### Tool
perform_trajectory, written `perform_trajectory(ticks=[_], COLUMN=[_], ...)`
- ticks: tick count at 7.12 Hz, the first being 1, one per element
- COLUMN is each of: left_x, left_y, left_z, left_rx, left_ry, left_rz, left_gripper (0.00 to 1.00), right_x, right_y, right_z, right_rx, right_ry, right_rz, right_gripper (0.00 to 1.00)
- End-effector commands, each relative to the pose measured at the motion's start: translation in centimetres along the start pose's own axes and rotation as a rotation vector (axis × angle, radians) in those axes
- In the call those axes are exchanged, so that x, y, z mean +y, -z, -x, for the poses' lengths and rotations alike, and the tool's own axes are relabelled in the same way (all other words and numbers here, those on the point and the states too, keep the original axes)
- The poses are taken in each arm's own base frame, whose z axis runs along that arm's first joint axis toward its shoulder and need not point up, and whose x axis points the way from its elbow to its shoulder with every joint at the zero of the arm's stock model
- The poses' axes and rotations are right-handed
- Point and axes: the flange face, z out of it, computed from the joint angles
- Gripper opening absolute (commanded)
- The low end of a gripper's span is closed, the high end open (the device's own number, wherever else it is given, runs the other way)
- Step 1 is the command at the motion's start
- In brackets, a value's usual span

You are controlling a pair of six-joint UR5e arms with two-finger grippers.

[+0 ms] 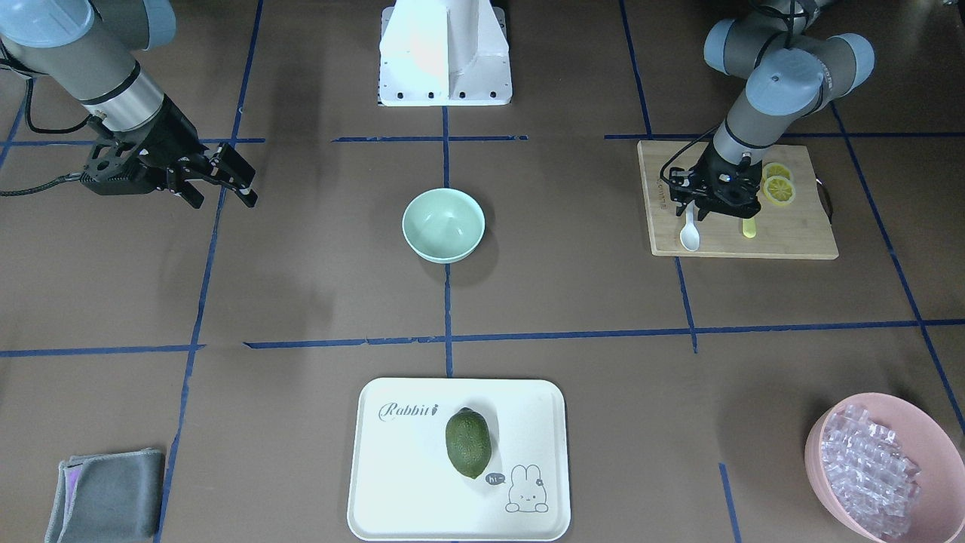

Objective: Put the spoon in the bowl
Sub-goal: 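Grasp the white plastic spoon on the cutting board with the left gripper, then carry the spoon with the left gripper and lower it into the green bowl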

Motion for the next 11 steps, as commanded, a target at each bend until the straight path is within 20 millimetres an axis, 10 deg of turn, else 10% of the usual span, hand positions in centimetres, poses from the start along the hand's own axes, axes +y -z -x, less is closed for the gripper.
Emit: perform_trajectory(ticks=[1, 4, 6, 9, 11], left_x=[-0.1, -2.6, -8.9, -13.1, -14.4], left_y=[0.4, 3.6, 8.2, 8.8, 9.4], left_z=[-0.4, -5.3, -17.7, -31.0, -34.0], left_rx=[0.010, 0.081, 0.078, 0.146, 0.162], left_ry=[0.001, 0.060, 0.096, 0.106, 0.109], left_rz=[-0.005, -0.050, 0.013, 0.033, 0.033], left_gripper=[0.00, 0.00, 0.00, 0.00, 0.03], right_x=[0.0, -0.3, -2.1, -3.5, -3.8], right_y=[0.0, 0.1, 1.4, 0.3, -0.2], right_z=[0.1, 0.0, -1.1, -1.9, -2.1], right_rx=[0.000, -0.001, 0.006, 0.036, 0.045], right_ry=[0.000, -0.003, 0.012, 0.035, 0.066], right_rz=[0.000, -0.007, -0.036, -0.041, -0.039], right_gripper=[1.00, 1.00, 1.00, 1.00, 1.00])
